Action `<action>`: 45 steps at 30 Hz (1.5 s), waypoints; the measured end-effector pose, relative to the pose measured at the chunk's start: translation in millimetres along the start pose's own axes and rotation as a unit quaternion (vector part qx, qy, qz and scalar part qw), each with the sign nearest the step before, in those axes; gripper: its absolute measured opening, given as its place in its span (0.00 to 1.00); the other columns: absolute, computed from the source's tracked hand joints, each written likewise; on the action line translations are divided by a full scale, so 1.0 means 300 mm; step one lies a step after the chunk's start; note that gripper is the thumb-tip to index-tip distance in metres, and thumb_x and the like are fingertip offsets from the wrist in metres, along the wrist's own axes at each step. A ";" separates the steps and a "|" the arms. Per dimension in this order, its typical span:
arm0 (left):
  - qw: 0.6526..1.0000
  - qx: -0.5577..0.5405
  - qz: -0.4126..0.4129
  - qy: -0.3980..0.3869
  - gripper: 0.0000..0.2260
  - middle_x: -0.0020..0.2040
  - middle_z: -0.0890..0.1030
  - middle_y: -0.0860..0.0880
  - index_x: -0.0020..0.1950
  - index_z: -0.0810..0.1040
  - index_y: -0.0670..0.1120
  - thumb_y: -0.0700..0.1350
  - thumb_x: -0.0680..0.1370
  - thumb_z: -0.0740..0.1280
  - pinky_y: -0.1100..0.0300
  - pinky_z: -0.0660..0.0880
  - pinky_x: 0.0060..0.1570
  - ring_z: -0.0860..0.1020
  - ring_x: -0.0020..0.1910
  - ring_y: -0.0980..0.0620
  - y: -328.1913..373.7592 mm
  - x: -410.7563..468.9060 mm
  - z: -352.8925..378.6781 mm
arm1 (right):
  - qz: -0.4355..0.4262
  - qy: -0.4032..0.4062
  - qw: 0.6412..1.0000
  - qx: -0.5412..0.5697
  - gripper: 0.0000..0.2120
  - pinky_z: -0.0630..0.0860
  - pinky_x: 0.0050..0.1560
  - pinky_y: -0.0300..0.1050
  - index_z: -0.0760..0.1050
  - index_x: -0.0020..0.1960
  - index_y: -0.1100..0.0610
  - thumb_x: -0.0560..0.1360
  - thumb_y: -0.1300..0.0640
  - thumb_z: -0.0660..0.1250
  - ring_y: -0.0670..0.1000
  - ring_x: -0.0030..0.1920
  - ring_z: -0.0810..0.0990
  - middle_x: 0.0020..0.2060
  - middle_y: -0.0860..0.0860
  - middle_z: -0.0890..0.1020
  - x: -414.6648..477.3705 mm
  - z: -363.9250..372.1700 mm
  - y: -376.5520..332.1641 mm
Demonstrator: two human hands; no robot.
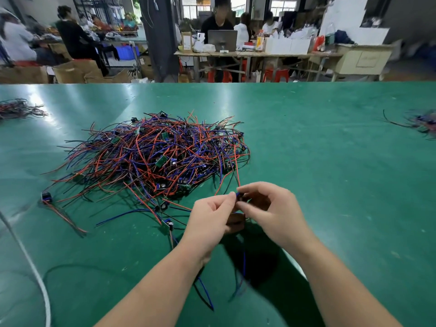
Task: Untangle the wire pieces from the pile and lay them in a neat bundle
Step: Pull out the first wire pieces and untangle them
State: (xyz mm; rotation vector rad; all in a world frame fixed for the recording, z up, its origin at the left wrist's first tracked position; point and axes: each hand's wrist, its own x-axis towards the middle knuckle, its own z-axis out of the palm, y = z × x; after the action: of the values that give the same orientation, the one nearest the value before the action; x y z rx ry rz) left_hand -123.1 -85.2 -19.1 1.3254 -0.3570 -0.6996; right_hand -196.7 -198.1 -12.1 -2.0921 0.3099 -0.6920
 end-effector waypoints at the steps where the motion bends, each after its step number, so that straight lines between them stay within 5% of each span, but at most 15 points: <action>1: 0.999 0.028 0.013 -0.009 0.13 0.39 0.84 0.47 0.40 0.84 0.46 0.43 0.80 0.63 0.58 0.81 0.38 0.81 0.37 0.51 0.001 0.000 0.003 | 0.015 0.021 0.999 0.024 0.11 0.78 0.46 0.43 0.81 0.47 0.51 0.69 0.65 0.74 0.46 0.39 0.82 0.41 0.48 0.84 0.002 -0.004 0.000; 3: 0.981 0.161 0.109 0.006 0.09 0.43 0.85 0.51 0.47 0.85 0.48 0.41 0.79 0.65 0.62 0.79 0.41 0.82 0.39 0.54 -0.003 0.003 -0.005 | 0.043 0.049 0.996 0.063 0.13 0.79 0.39 0.41 0.81 0.45 0.51 0.70 0.68 0.72 0.49 0.35 0.82 0.41 0.50 0.84 0.014 -0.025 0.004; 6: 0.838 0.437 0.318 0.083 0.11 0.51 0.84 0.50 0.54 0.84 0.45 0.44 0.74 0.66 0.67 0.72 0.54 0.80 0.49 0.55 -0.005 0.011 -0.055 | 0.081 0.125 0.986 0.069 0.11 0.74 0.28 0.35 0.79 0.42 0.53 0.70 0.69 0.71 0.47 0.26 0.80 0.36 0.50 0.83 0.036 -0.098 0.031; 9: 0.756 0.591 0.262 0.100 0.17 0.61 0.79 0.54 0.56 0.83 0.50 0.54 0.72 0.64 0.54 0.67 0.62 0.73 0.62 0.51 0.014 0.021 -0.094 | 0.130 0.224 0.965 -0.041 0.11 0.75 0.30 0.33 0.76 0.35 0.53 0.69 0.67 0.71 0.44 0.25 0.80 0.31 0.49 0.81 0.062 -0.198 0.092; 13: 0.710 0.681 0.168 0.064 0.19 0.62 0.75 0.60 0.58 0.80 0.56 0.62 0.71 0.62 0.56 0.63 0.60 0.69 0.62 0.54 -0.006 0.027 -0.106 | 0.211 0.244 0.933 -0.160 0.05 0.76 0.44 0.47 0.83 0.39 0.57 0.69 0.64 0.70 0.56 0.37 0.82 0.35 0.56 0.84 0.066 -0.256 0.179; 15: 0.721 0.667 0.176 0.063 0.19 0.59 0.75 0.61 0.59 0.79 0.58 0.61 0.72 0.63 0.57 0.63 0.57 0.69 0.59 0.55 -0.010 0.022 -0.102 | 0.238 0.195 0.925 -0.223 0.08 0.70 0.41 0.44 0.84 0.48 0.56 0.72 0.61 0.68 0.56 0.39 0.78 0.44 0.57 0.85 0.062 -0.250 0.210; 18: 0.731 0.650 0.199 0.060 0.18 0.56 0.73 0.59 0.63 0.76 0.60 0.59 0.73 0.65 0.58 0.63 0.55 0.69 0.57 0.54 -0.011 0.018 -0.098 | 0.290 0.091 0.874 -0.378 0.15 0.65 0.57 0.51 0.78 0.62 0.47 0.75 0.52 0.65 0.61 0.60 0.70 0.65 0.55 0.75 0.059 -0.237 0.215; 20: 0.733 0.651 0.194 0.044 0.16 0.56 0.74 0.59 0.62 0.76 0.60 0.59 0.76 0.64 0.57 0.65 0.55 0.70 0.57 0.54 -0.014 0.020 -0.090 | 0.267 0.101 0.860 -0.423 0.19 0.61 0.62 0.53 0.74 0.66 0.49 0.75 0.51 0.65 0.62 0.66 0.65 0.70 0.57 0.67 0.059 -0.231 0.197; 22: 0.717 0.670 0.187 0.035 0.12 0.55 0.76 0.57 0.59 0.78 0.58 0.58 0.78 0.61 0.57 0.65 0.52 0.72 0.57 0.53 -0.015 0.020 -0.080 | 0.200 0.163 0.902 -0.346 0.16 0.64 0.56 0.47 0.78 0.62 0.55 0.74 0.57 0.66 0.60 0.58 0.73 0.61 0.58 0.75 0.056 -0.217 0.164; 24: 0.714 0.668 0.202 0.055 0.11 0.52 0.78 0.56 0.56 0.78 0.56 0.56 0.79 0.59 0.57 0.66 0.50 0.74 0.55 0.52 -0.017 0.017 -0.075 | 0.164 0.189 0.943 -0.221 0.09 0.68 0.43 0.40 0.83 0.48 0.58 0.72 0.63 0.65 0.54 0.41 0.80 0.41 0.52 0.82 0.044 -0.195 0.122; 26: 0.774 0.584 0.225 0.093 0.08 0.47 0.81 0.56 0.52 0.79 0.55 0.54 0.79 0.63 0.57 0.71 0.46 0.76 0.48 0.53 -0.012 0.010 -0.071 | 0.208 0.139 0.964 -0.083 0.09 0.70 0.31 0.39 0.82 0.38 0.57 0.70 0.65 0.64 0.50 0.27 0.78 0.29 0.49 0.81 0.036 -0.164 0.073; 30: 0.927 0.274 0.236 0.101 0.03 0.33 0.82 0.54 0.40 0.82 0.50 0.45 0.74 0.72 0.65 0.72 0.35 0.75 0.30 0.61 0.014 0.002 -0.044 | 0.305 -0.032 0.927 0.218 0.10 0.64 0.22 0.36 0.81 0.42 0.62 0.74 0.55 0.68 0.48 0.22 0.71 0.32 0.56 0.82 0.024 -0.084 0.008; 34: 0.977 0.112 0.180 0.008 0.04 0.36 0.85 0.49 0.39 0.83 0.47 0.40 0.73 0.73 0.64 0.75 0.39 0.78 0.34 0.57 0.035 -0.012 -0.017 | 0.257 -0.015 0.881 0.397 0.13 0.68 0.27 0.34 0.85 0.40 0.58 0.66 0.50 0.69 0.46 0.26 0.72 0.36 0.54 0.83 0.031 -0.056 -0.012; 38: 0.977 0.116 0.176 -0.003 0.04 0.32 0.83 0.51 0.39 0.83 0.46 0.38 0.71 0.75 0.68 0.72 0.32 0.76 0.30 0.58 0.018 -0.022 0.000 | 0.241 -0.013 0.853 0.462 0.09 0.73 0.29 0.31 0.85 0.39 0.58 0.64 0.54 0.69 0.44 0.27 0.75 0.31 0.50 0.81 0.033 -0.064 -0.012; 45: 0.984 0.100 0.148 0.006 0.06 0.34 0.84 0.48 0.37 0.83 0.46 0.43 0.66 0.78 0.65 0.73 0.32 0.77 0.30 0.56 0.001 -0.017 -0.008 | 0.238 -0.054 0.895 0.374 0.13 0.73 0.28 0.35 0.78 0.41 0.58 0.59 0.55 0.74 0.45 0.27 0.77 0.31 0.52 0.81 0.020 -0.066 -0.002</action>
State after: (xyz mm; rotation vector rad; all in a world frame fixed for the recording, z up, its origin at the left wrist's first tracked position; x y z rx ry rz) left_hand -125.2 -80.1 -18.5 1.4275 -0.6143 -0.4127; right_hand -203.4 -213.9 -0.3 -1.2392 0.3965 -0.3138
